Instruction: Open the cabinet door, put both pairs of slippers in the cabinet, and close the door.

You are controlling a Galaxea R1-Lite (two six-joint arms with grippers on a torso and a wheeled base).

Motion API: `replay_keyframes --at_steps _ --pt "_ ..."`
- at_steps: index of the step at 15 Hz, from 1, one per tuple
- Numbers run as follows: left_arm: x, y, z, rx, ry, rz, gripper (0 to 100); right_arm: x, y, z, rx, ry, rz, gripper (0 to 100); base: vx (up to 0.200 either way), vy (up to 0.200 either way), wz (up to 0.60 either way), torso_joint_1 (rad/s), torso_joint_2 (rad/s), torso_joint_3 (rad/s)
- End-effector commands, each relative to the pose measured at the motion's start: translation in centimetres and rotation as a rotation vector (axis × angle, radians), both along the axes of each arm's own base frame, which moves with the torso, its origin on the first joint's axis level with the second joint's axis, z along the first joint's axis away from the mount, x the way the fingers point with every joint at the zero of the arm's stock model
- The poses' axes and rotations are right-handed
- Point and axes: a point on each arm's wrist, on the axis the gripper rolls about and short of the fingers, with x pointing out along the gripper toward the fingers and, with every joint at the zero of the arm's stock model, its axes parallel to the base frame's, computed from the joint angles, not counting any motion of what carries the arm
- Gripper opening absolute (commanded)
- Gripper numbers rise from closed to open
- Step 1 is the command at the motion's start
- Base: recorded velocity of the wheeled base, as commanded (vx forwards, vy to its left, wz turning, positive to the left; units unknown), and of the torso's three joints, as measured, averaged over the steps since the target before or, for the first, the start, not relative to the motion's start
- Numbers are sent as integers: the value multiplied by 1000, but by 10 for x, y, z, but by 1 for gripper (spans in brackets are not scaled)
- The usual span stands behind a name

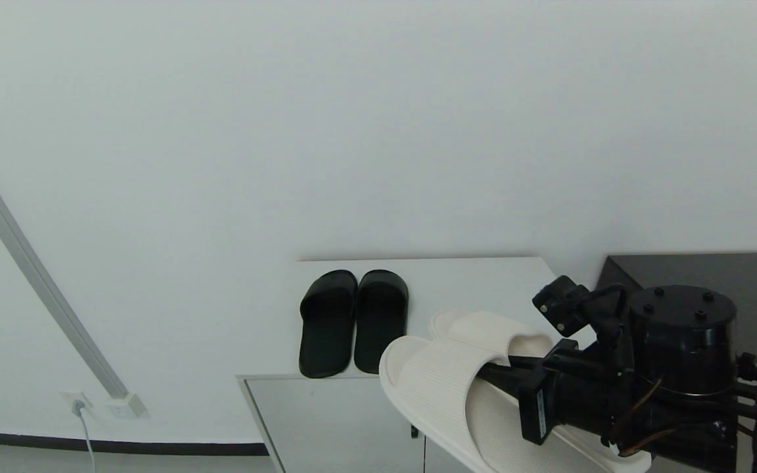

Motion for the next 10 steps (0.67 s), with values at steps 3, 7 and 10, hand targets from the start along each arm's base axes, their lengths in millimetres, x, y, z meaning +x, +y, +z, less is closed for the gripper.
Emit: replay_keyframes --at_steps 3,7,10 --pt "0 0 0 0 2 1 100 -2 -1 -4 -14 10 3 0 -200 0 0 -12 -2 7" --pt "0 0 0 0 2 1 100 -2 -2 -6 -18 14 4 0 0 0 0 0 0 0" --pt "0 0 0 3 2 -1 100 -2 -2 -8 -29 10 8 0 0 0 0 0 0 0"
